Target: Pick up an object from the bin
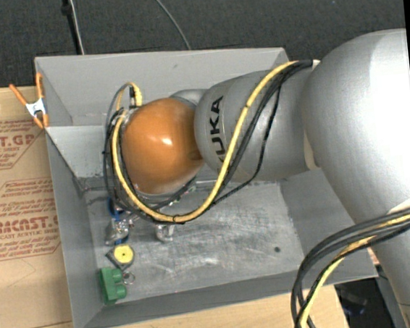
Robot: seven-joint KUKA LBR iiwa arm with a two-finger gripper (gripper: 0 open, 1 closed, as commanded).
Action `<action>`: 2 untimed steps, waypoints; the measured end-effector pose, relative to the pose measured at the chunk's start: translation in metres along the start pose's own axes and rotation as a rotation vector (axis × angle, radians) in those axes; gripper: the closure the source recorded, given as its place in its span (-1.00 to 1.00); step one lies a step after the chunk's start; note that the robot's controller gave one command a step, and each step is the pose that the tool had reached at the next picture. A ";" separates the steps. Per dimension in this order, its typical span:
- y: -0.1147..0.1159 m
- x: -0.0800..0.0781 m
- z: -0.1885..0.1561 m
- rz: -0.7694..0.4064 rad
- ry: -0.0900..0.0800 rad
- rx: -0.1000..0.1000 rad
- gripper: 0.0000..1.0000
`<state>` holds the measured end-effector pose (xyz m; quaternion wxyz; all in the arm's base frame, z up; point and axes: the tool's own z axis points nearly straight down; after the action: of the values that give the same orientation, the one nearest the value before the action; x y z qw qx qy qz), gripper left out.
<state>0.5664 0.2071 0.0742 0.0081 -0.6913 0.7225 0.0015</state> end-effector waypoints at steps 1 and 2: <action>0.032 -0.017 0.002 -0.007 0.008 -0.004 -1.00; 0.030 -0.018 0.000 -0.004 0.004 -0.002 1.00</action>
Offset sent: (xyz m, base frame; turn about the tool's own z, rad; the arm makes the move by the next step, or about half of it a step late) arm -0.0316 0.0154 -0.0042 -0.0057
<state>0.5371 0.2264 0.0746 0.0059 -0.6927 0.7212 0.0007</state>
